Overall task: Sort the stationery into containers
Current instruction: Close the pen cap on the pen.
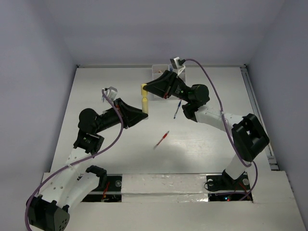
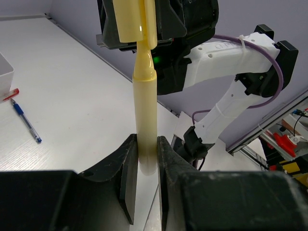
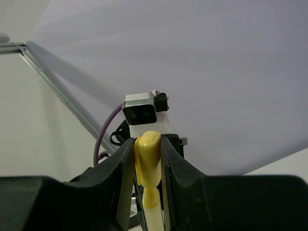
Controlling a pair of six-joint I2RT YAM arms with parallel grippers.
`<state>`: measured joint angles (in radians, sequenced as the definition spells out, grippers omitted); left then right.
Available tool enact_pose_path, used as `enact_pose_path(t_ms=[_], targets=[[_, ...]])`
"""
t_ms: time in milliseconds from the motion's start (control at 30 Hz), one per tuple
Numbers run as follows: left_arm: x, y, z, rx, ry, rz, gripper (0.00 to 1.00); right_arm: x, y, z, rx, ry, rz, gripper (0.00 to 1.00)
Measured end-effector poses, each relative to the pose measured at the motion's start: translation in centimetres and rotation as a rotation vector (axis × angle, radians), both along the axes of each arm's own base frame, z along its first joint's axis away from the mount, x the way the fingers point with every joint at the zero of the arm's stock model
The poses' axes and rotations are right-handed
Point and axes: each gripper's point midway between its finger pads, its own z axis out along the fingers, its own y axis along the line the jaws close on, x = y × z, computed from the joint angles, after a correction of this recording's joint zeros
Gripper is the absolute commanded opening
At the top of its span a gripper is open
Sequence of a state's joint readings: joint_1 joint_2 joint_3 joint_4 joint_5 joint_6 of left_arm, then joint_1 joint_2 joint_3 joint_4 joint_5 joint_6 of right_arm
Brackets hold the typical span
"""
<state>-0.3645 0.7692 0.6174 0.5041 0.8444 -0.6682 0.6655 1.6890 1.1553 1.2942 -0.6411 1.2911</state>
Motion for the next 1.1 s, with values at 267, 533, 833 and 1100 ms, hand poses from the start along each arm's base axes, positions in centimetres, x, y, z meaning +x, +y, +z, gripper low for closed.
enact_pose_path(t_ms=[267,533,833,1100], targets=[[0.0,0.0,0.1,-0.002,-0.002,0.003,0.0,-0.6,0.3,-0.1,-0.005,0.003,0.023,0.0],[-0.4,0.3,0.7,-0.021,-0.007,0.012,0.0,-1.3,0.4,-0.3,-0.005,0.046,0.074,0.0],[-0.6,0.2,1.2,-0.068,0.031,0.002,0.0,-2.0,0.3,-0.9,-0.01,0.071,0.092,0.0],[-1.4,0.1,2.3,-0.107,0.031,-0.037,0.0,-3.1,-0.3,0.3,0.009,-0.001,0.07,0.0]])
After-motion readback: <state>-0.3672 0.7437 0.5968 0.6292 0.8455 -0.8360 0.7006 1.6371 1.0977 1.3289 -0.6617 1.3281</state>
